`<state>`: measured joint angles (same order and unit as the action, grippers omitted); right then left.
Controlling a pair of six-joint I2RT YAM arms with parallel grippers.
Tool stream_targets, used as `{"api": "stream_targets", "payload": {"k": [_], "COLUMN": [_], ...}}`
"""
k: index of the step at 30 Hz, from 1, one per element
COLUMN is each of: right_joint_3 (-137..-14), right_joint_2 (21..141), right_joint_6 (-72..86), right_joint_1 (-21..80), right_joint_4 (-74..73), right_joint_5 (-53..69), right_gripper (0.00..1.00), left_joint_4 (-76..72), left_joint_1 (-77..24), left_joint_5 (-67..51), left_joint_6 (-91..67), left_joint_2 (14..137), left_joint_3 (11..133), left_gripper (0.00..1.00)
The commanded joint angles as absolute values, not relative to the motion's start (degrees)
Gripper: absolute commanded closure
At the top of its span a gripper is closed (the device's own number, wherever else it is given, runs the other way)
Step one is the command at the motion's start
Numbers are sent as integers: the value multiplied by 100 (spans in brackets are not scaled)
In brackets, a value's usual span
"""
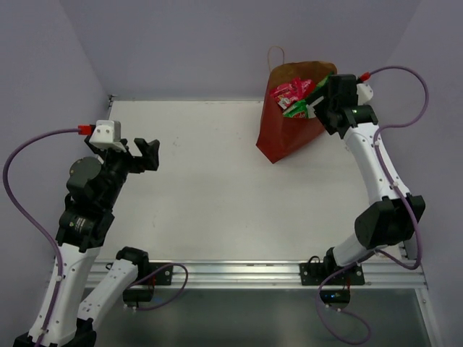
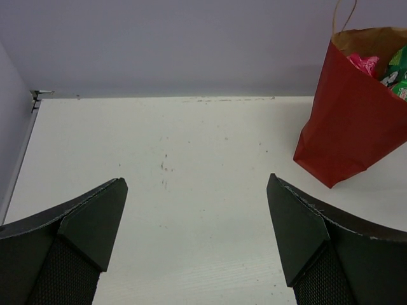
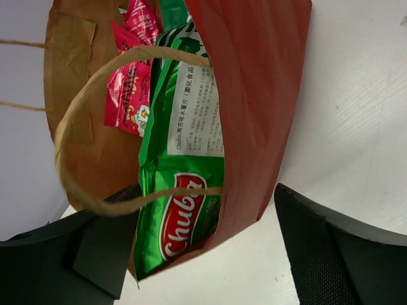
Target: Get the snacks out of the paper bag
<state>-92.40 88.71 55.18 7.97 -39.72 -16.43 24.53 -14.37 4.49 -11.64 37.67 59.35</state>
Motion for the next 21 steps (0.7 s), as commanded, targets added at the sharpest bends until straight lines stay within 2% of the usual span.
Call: {"api": "stream_targets", "payload": {"k": [1, 8, 12, 19, 20, 21], "right_joint_3": [-9685, -9299, -9264, -9000, -8887, -8825], "right_joint_2": [9158, 9281, 9413, 9273, 9194, 9141], "right_joint_6": [6029, 6152, 6065, 5748, 5635, 5564], "right_joint_1": [800, 809, 817, 914, 940, 1001], "right_joint_4": [-4254, -4061, -4139, -4043, -4017, -3921], "right_joint_5": [-1986, -1820, -1626, -1328, -1249, -1213], "right_gripper": [13, 30, 45, 74, 83, 88], "left_joint_4": [2399, 2399, 2391, 2417, 2434, 2461], "left_joint_1": [-1459, -1459, -1459, -1459, -1459, -1459], "left_joint_5": [334, 369, 299, 80, 27, -69], "left_joint_6": [-1213, -1178, -1195, -1257, -1266, -1292], "left_joint_2": [3753, 3744, 3762, 3849, 3876, 3928], "left_joint_3": [5906, 5827, 5810, 5888, 5915, 5959], "left_gripper": [0, 0, 0, 0, 0, 0]}}
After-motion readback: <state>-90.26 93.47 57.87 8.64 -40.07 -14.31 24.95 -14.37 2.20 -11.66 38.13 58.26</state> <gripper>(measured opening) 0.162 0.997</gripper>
